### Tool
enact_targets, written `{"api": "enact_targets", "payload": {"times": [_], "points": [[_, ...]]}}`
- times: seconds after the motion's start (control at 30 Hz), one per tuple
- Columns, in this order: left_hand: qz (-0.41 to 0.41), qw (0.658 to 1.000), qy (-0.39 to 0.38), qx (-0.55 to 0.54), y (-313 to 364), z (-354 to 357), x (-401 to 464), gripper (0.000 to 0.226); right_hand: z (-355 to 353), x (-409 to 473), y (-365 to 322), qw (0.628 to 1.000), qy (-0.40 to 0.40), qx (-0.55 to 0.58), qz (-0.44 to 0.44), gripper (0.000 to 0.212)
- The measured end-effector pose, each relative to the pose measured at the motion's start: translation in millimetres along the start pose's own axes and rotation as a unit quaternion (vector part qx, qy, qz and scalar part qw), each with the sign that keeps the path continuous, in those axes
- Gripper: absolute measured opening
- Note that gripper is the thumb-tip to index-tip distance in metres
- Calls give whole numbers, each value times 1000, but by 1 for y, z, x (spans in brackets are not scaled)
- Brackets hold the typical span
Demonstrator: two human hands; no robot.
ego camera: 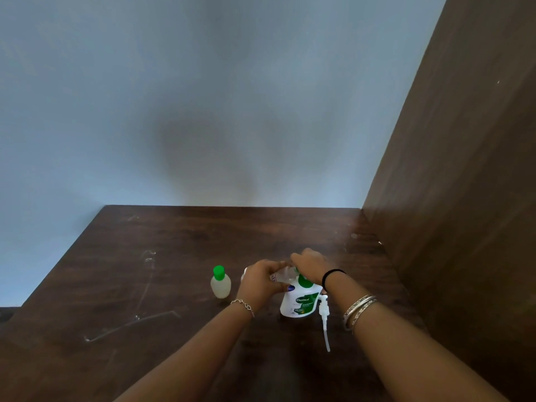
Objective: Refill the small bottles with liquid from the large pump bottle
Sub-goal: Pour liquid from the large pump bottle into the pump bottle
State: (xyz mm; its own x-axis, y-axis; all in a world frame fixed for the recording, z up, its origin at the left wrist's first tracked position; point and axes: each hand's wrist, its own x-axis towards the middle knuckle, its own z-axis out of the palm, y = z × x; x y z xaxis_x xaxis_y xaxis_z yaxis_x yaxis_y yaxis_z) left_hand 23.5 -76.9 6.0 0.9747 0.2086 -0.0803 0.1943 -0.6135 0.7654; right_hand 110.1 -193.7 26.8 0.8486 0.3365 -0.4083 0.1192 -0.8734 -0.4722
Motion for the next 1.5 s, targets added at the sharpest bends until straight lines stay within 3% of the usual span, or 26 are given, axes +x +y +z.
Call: {"api": "enact_targets", "payload": {"times": [0.2, 0.43, 0.63, 0.8, 0.9, 1.03, 1.2, 1.33, 1.5], "points": [[10, 1000, -4, 3, 2, 0, 0, 57, -4, 2, 1, 998, -54, -11, -13, 24], [1, 1000, -9, 5, -2, 2, -1, 59, 5, 0, 2, 1000, 12, 3, -3, 25], [11, 1000, -6, 2, 2, 1, 0, 58, -7, -2, -2, 997, -72, -6, -17, 26], [-6, 1000, -11, -5, -2, 2, -2, 60, 3, 0, 1, 1000, -15, -19, -3, 23], [-4, 1000, -6, -6, -1, 3, -2, 59, 0, -2, -3, 999, -41, -35, -4, 21], [5, 1000, -9, 1, 3, 0, -1, 58, -8, -4, -6, 997, -82, -10, -4, 36], [-1, 1000, -12, 6, 0, 1, -3, 59, 0, -1, 1, 999, -27, -41, -11, 25], [7, 1000, -3, -7, 2, 1, -3, 57, -8, -6, -5, 996, -87, -29, -24, 33], [2, 1000, -7, 6, 2, 0, -1, 58, -4, -3, -6, 997, -58, -44, -14, 18]]}}
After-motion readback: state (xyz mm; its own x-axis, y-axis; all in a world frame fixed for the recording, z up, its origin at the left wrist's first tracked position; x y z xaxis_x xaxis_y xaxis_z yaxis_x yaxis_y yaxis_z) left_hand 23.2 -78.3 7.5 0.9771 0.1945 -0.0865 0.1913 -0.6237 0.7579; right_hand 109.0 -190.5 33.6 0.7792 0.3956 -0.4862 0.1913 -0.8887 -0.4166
